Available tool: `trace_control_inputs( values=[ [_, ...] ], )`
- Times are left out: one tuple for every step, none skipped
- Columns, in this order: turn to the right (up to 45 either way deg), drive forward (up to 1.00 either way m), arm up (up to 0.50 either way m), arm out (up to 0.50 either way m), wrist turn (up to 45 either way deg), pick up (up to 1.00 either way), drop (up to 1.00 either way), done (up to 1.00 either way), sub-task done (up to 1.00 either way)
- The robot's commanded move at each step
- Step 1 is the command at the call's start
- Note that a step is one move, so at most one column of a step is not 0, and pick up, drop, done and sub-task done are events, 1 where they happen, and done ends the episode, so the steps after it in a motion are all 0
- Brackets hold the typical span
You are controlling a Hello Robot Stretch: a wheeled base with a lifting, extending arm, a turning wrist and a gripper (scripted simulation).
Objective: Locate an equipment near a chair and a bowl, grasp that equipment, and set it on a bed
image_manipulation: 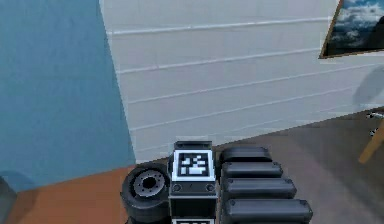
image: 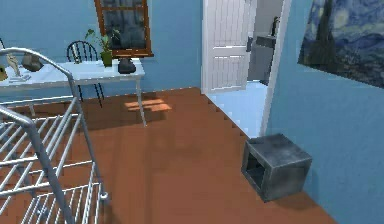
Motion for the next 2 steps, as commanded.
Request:
trace_control_inputs(
  values=[
    [3.0,0.0,0.0,0.0,0.0,0.0,0.0,0.0,0.0],
    [0.0,0.75,0.0,0.0,0.0,0.0,0.0,0.0,0.0]
  ],
)
